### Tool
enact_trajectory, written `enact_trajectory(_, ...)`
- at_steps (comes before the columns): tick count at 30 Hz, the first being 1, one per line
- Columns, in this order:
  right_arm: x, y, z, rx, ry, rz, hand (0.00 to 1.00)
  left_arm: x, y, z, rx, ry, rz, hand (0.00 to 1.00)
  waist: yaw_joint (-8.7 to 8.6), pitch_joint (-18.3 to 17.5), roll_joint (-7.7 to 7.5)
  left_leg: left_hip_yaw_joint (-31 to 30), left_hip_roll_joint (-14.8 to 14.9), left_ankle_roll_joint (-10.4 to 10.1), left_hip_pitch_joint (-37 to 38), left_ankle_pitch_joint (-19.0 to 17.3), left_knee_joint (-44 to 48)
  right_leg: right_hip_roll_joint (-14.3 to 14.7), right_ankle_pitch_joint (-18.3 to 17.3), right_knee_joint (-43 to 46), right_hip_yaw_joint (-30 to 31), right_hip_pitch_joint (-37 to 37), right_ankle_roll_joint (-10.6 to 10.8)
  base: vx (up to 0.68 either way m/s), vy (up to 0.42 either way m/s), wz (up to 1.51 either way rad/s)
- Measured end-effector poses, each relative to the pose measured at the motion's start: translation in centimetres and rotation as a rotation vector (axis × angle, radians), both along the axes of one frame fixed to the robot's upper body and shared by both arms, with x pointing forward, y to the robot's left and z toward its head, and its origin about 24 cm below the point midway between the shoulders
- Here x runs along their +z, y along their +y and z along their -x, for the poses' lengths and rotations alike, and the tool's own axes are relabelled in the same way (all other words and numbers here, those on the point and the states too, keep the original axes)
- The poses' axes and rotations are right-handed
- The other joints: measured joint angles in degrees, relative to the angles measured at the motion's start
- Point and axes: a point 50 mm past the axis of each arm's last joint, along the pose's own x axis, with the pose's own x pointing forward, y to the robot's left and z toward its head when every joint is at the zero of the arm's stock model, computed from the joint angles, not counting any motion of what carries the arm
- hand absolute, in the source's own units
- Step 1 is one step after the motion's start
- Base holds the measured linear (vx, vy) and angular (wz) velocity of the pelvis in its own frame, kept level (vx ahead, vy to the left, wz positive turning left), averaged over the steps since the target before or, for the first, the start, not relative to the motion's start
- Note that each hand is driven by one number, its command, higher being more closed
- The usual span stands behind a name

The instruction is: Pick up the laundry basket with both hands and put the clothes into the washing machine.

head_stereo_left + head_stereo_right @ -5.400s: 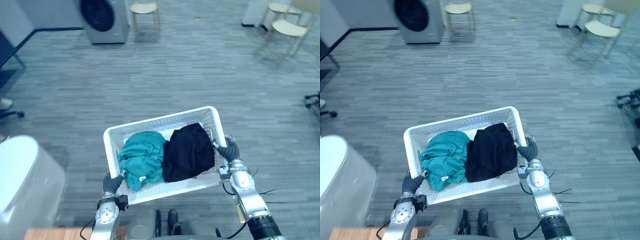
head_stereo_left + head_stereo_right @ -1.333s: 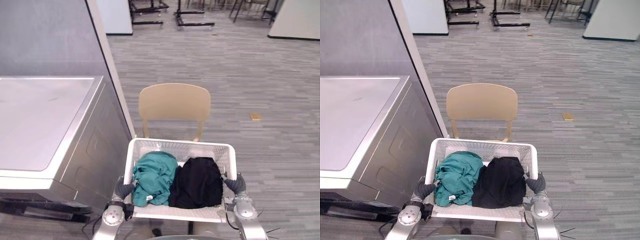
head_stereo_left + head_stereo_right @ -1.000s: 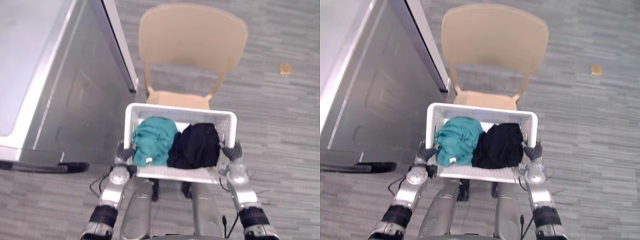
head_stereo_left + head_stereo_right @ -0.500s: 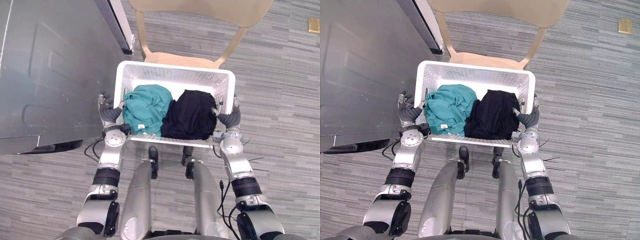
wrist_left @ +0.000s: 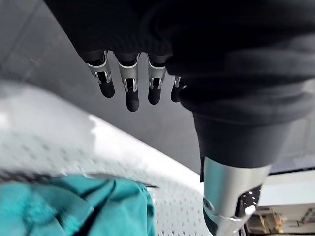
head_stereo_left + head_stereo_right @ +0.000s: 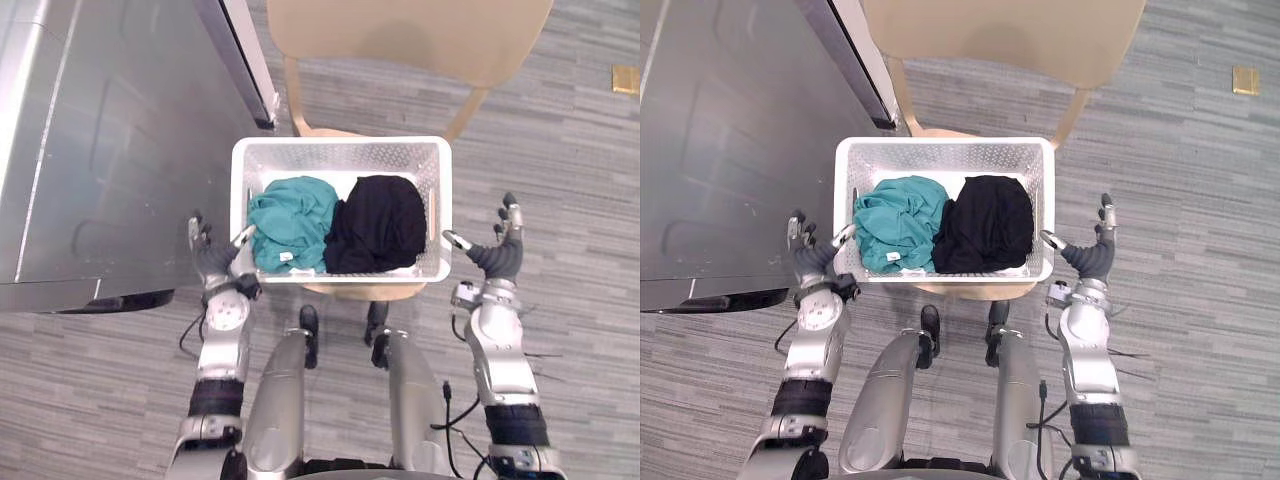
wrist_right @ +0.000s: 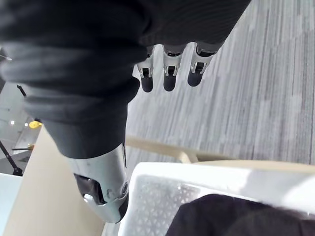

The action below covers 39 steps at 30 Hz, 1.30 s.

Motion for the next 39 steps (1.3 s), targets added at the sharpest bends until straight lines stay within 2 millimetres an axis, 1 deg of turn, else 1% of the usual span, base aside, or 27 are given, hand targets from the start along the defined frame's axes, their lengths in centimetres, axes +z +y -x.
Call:
enact_trajectory(2, -1.9, -0.7, 1.7, -0.008, 0.089, 0.001, 0.00, -2.1, 0.5, 2.3, -0.004, 0.080, 0.007, 0.00, 0.06, -0.11, -0.05, 0.25, -0.12, -0.03, 3.50, -0.05, -2.06, 0.00, -0.41, -1.20, -0.08, 3.05, -0.17, 0.05, -0.008, 0.01)
enact_trajectory(3, -2.4, -0.9, 2.1, -0.009, 0.109, 0.002, 0.00, -2.5, 0.6, 2.6, -0.012, 0.093, 0.018, 0.00, 0.06, -0.18, 0.01, 0.29, -0.12, -0.03, 4.08, -0.04, -2.50, 0.01, -0.43, -1.63, -0.19, 3.78, -0.17, 0.06, -0.005, 0.06)
enact_trajectory(4, -4.0, -1.2, 2.9, -0.012, 0.183, -0.006, 0.00, -4.0, 0.6, 4.0, -0.037, 0.154, 0.045, 0.00, -0.04, -1.84, -0.08, 0.32, -0.11, -0.02, 5.16, 0.02, -3.79, 0.01, -0.32, -2.60, -0.62, 4.79, -0.01, 0.05, -0.005, 0.07)
enact_trajectory(5, -4.9, -1.3, 3.3, -0.012, 0.222, -0.012, 0.00, -4.7, 0.5, 4.3, -0.051, 0.179, 0.058, 0.00, -0.04, -2.49, -0.13, 0.38, -0.10, 0.18, 5.80, 0.25, -4.27, 0.02, -0.20, -2.83, -0.71, 5.37, 0.19, 0.10, -0.006, 0.08)
enact_trajectory(7, -7.8, -1.4, 4.4, -0.010, 0.358, -0.042, 0.00, -7.1, 0.2, 5.5, -0.093, 0.270, 0.122, 0.00, 0.00, -4.42, 0.00, 0.23, -0.14, 0.17, 8.77, 0.33, -5.62, 0.03, -0.72, -3.57, -1.12, 8.14, 0.42, 0.14, -0.001, 0.06)
enact_trajectory(9, -11.9, -1.1, 6.2, -0.004, 0.545, -0.085, 0.00, -10.6, -0.5, 7.6, -0.144, 0.429, 0.186, 0.00, -0.02, -8.28, 0.08, 0.09, -0.41, -0.06, 12.25, 0.50, -7.92, 0.03, -1.37, -4.77, -1.36, 11.13, 0.78, 0.17, 0.009, 0.04)
enact_trajectory(10, -12.8, -1.0, 6.6, -0.001, 0.593, -0.097, 0.00, -11.5, -0.7, 8.1, -0.155, 0.472, 0.200, 0.00, -0.04, -9.12, 0.20, 0.09, -0.45, -0.28, 13.11, 0.63, -8.59, 0.01, -1.44, -5.19, -1.47, 11.95, 0.85, 0.13, 0.012, 0.03)
enact_trajectory(12, -16.1, -0.4, 8.7, 0.007, 0.767, -0.145, 0.00, -14.2, -1.3, 10.2, -0.183, 0.625, 0.249, 0.00, -0.06, -12.50, 0.63, -0.05, -0.66, -0.65, 16.42, 0.91, -11.02, 0.01, -1.76, -6.81, -1.92, 15.07, 1.32, 0.15, 0.019, 0.07)
enact_trajectory(13, -16.7, -0.3, 9.1, 0.011, 0.800, -0.154, 0.00, -14.7, -1.4, 10.6, -0.189, 0.655, 0.252, 0.00, -0.06, -13.00, 0.75, -0.14, -0.77, -0.69, 17.38, 0.93, -11.48, -0.06, -2.01, -6.93, -2.03, 15.91, 1.45, 0.13, 0.022, 0.11)
enact_trajectory(15, -18.5, 0.4, 10.6, 0.011, 0.902, -0.193, 0.00, -16.3, -1.3, 12.4, -0.170, 0.759, 0.269, 0.00, -0.04, -14.85, 1.05, -0.52, -0.93, -0.71, 20.10, 0.93, -12.75, -0.22, -2.66, -7.29, -2.60, 18.71, 1.53, 0.07, 0.012, 0.11)
enact_trajectory(18, -19.7, 1.4, 11.4, 0.028, 0.965, -0.245, 0.00, -17.4, -0.8, 14.2, -0.135, 0.846, 0.283, 0.00, -0.04, -16.07, 0.98, -1.27, -1.18, -1.31, 22.54, 1.29, -14.29, -0.44, -3.34, -7.60, -3.35, 21.17, 1.67, 0.02, -0.015, 0.12)
enact_trajectory(20, -20.2, 1.7, 11.8, 0.029, 0.989, -0.270, 0.00, -17.7, -1.0, 14.6, -0.138, 0.872, 0.289, 0.00, -0.08, -17.15, 0.95, -2.35, -1.62, -1.87, 22.83, 1.65, -14.90, -1.02, -3.79, -7.34, -4.45, 21.55, 1.75, -0.02, -0.029, 0.28)
enact_trajectory(22, -20.4, 2.0, 11.7, 0.026, 0.997, -0.285, 0.00, -17.8, -1.2, 14.6, -0.141, 0.873, 0.293, 0.00, 0.16, -17.38, 0.78, -3.46, -2.17, -1.99, 23.08, 2.28, -15.50, -1.88, -4.33, -6.49, -5.69, 21.81, 1.66, -0.02, -0.026, 0.45)
enact_trajectory(24, -20.6, 2.0, 11.7, 0.023, 1.006, -0.295, 0.00, -17.7, -1.3, 14.3, -0.146, 0.865, 0.290, 0.00, -0.31, -17.12, 0.35, -5.62, -3.51, -2.45, 21.67, 2.66, -14.56, -3.93, -5.74, -4.38, -8.24, 21.43, 1.75, -0.07, -0.019, 0.88)
enact_trajectory(25, -20.7, 2.0, 11.9, 0.005, 1.009, -0.322, 0.00, -17.4, -1.6, 13.4, -0.157, 0.842, 0.293, 0.00, -0.14, -17.03, 0.11, -3.12, -2.47, -3.01, 18.29, 2.00, -12.25, -5.64, -5.99, -3.64, -11.59, 20.61, 1.68, -0.09, 0.012, 1.09)
enact_trajectory(26, -20.7, 1.8, 11.9, -0.004, 1.007, -0.328, 0.00, -17.3, -1.7, 13.0, -0.162, 0.831, 0.293, 0.00, -0.14, -17.06, 0.11, -0.01, -1.01, -2.98, 17.31, 2.02, -10.81, -6.44, -5.93, -3.36, -12.91, 20.06, 1.60, -0.08, 0.030, 1.23)
enact_trajectory(28, -20.7, 1.3, 11.5, -0.032, 1.002, -0.341, 0.00, -17.1, -1.9, 12.4, -0.169, 0.815, 0.291, 0.00, -0.26, -16.87, -0.16, 8.89, 4.09, -2.14, 14.29, 1.53, -6.05, -9.36, -5.88, -1.60, -15.61, 18.62, 1.52, -0.08, 0.095, 0.94)
enact_trajectory(30, -20.8, 0.7, 11.5, -0.064, 1.007, -0.353, 0.00, -17.0, -1.7, 12.1, -0.175, 0.811, 0.274, 0.00, -0.51, -16.75, -0.80, 12.94, 10.91, -2.17, 15.60, 1.51, 1.15, -13.38, -5.40, -0.24, -17.59, 19.24, 2.30, -0.09, 0.232, 0.78)
enact_trajectory(31, -21.1, 0.5, 11.9, -0.081, 1.024, -0.357, 0.00, -17.0, -1.7, 12.1, -0.187, 0.819, 0.260, 0.00, -0.79, -16.81, -0.89, 13.33, 14.05, -2.17, 17.23, 1.52, 2.64, -14.86, -4.70, -0.58, -18.12, 20.09, 3.47, -0.10, 0.411, 0.69)
enact_trajectory(32, -21.3, 0.2, 12.1, -0.091, 1.042, -0.360, 0.00, -17.1, -1.9, 12.2, -0.214, 0.837, 0.234, 0.00, -1.98, -16.91, -1.02, 13.33, 17.88, -2.18, 19.63, 1.66, 2.21, -16.73, -3.32, -1.53, -18.73, 21.08, 5.71, -0.10, 0.516, 0.71)
enact_trajectory(33, -21.4, 0.0, 12.3, -0.100, 1.056, -0.361, 0.00, -17.4, -2.3, 12.1, -0.240, 0.858, 0.221, 0.00, -2.94, -17.20, -0.61, 13.31, 20.45, -1.91, 21.53, 2.83, -0.85, -18.09, -1.38, -2.98, -19.37, 21.43, 8.10, -0.10, 0.558, 0.67)
enact_trajectory(34, -21.4, -0.3, 12.5, -0.108, 1.063, -0.359, 0.00, -17.4, -2.6, 12.1, -0.262, 0.869, 0.212, 0.00, -3.68, -17.59, -0.04, 13.10, 21.16, -1.49, 22.03, 5.43, -3.53, -18.19, -0.22, -3.92, -19.84, 21.41, 9.20, -0.08, 0.565, 0.61)
enact_trajectory(35, -21.5, -1.4, 13.0, -0.143, 1.077, -0.356, 0.00, -17.4, -3.7, 11.6, -0.324, 0.876, 0.192, 0.00, -4.92, -18.72, 1.76, 12.28, 19.74, -6.47, 22.99, 7.04, -9.25, -18.68, 3.42, -7.74, -20.59, 21.44, 10.73, -0.08, 0.637, 0.71)
enact_trajectory(36, -21.9, -0.8, 13.3, -0.150, 1.102, -0.392, 0.00, -17.1, -3.6, 10.7, -0.371, 0.870, 0.139, 0.00, -5.52, -18.75, 1.00, 12.64, 17.30, -10.80, 22.47, 4.40, -12.28, -18.58, 7.18, -13.62, -20.05, 22.42, 11.59, -0.08, 0.643, 0.80)
enact_trajectory(37, -22.2, -0.2, 13.5, -0.147, 1.116, -0.416, 0.00, -16.8, -3.4, 10.0, -0.394, 0.857, 0.108, 0.00, -6.00, -18.50, -0.09, 12.09, 15.90, -11.67, 21.29, 3.93, -12.42, -18.47, 8.49, -16.03, -19.10, 22.93, 11.30, -0.07, 0.546, 0.93)
enact_trajectory(38, -22.7, 0.9, 14.1, -0.157, 1.134, -0.477, 0.00, -16.2, -2.3, 8.9, -0.410, 0.844, 0.041, 0.00, -6.32, -18.27, -1.64, 10.46, 13.65, -11.68, 18.80, 3.67, -11.11, -18.25, 9.89, -18.96, -17.26, 23.60, 10.18, -0.02, 0.361, 0.77)
enact_trajectory(39, -22.8, 1.4, 14.2, -0.152, 1.144, -0.496, 0.00, -15.9, -1.0, 8.6, -0.405, 0.847, -0.009, 0.00, -6.08, -18.04, -2.51, 9.90, 12.82, -11.30, 17.95, 3.44, -9.22, -17.64, 10.69, -19.45, -17.02, 24.93, 9.46, 0.02, 0.291, 0.53)
